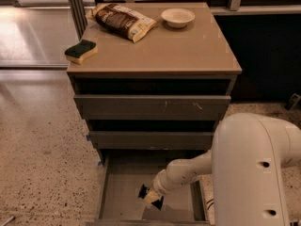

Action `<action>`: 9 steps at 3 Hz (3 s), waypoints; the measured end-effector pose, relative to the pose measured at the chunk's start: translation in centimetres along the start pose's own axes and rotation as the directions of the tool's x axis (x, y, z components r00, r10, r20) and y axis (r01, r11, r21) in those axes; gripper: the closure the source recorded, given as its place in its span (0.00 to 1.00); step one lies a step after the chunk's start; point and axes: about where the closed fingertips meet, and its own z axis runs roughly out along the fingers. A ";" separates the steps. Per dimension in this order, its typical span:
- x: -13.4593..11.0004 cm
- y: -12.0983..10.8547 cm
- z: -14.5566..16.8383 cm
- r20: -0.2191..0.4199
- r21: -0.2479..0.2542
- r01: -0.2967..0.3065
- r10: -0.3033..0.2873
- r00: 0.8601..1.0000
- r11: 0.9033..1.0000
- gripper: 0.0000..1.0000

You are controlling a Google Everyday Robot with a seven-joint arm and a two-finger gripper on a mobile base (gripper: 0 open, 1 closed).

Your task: Place rxbar blueberry into bottom drawer

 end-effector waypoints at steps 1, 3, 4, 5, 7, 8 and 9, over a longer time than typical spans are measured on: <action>-0.1 -1.0 3.5 -0.030 0.043 -0.020 0.021 0.999 0.999 1.00; 0.0 -0.8 4.7 -0.043 0.043 -0.017 0.019 0.999 0.999 1.00; 0.4 -0.5 8.0 -0.088 0.013 -0.008 0.009 0.996 1.000 1.00; 3.1 0.1 12.1 -0.126 -0.030 -0.064 0.060 0.990 0.997 1.00; 2.8 -0.6 12.0 -0.054 -0.038 -0.081 0.079 0.995 0.996 1.00; 1.3 -3.4 11.2 0.038 -0.002 -0.101 0.101 0.994 0.995 1.00; 0.5 -6.8 11.5 0.073 0.042 -0.131 0.128 0.989 0.990 1.00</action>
Offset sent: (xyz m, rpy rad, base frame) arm 0.0098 0.0081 -0.0268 -0.0365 -0.0062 -0.0372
